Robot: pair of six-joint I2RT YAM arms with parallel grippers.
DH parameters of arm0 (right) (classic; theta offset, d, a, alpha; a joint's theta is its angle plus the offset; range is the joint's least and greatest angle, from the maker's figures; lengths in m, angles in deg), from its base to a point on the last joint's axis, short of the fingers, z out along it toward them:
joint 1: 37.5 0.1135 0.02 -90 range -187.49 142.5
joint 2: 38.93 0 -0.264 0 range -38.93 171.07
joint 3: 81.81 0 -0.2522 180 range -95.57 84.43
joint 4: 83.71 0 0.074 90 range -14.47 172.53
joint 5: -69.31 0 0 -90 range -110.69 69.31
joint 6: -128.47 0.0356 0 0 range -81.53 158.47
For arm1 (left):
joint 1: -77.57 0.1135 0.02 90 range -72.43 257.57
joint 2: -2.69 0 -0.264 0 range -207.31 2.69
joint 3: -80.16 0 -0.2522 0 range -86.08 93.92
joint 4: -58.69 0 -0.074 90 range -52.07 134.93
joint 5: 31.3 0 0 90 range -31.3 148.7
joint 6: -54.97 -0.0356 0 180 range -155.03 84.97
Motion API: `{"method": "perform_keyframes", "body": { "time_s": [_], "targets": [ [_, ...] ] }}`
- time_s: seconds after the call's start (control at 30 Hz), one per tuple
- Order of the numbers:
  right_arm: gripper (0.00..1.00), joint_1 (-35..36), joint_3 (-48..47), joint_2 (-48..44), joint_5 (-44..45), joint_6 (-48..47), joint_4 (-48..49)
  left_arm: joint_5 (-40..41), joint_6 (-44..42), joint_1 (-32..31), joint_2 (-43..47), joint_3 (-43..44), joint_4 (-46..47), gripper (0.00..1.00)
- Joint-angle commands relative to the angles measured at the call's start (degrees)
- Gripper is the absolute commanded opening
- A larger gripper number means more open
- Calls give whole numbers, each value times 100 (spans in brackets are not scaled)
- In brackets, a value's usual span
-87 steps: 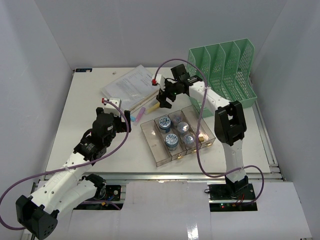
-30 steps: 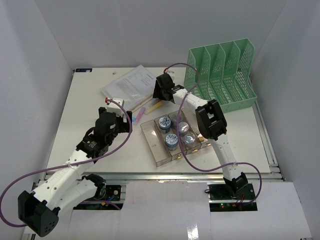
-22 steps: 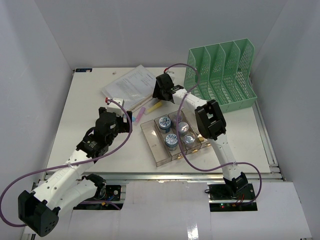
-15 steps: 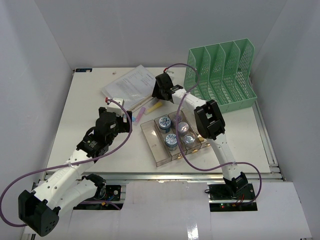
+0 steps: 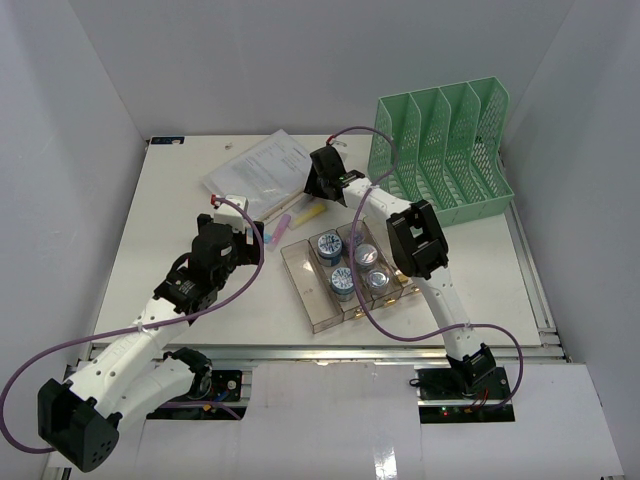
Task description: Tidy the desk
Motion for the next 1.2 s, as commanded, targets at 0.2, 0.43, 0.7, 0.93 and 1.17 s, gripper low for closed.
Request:
{"method": "perform_keyframes", "body": {
  "time_s": [0.2,0.43,0.7,0.93,1.17],
  "targets": [
    [30,-184,299,45,-823,472,-166,12,-44,20,60,-55,107,98],
    [12,-446,437,-203,-1481,694,-69,16,-50,20,60,-64,103,98],
    [8,-694,689,-468,-2320,814,333,21,-50,28,60,-72,116,98],
    [8,-766,966,-692,-3007,841,868,12,-50,28,60,-72,116,98],
    [8,-673,1207,-958,-3544,806,1457,12,-43,28,79,-74,114,98]
  ]
}}
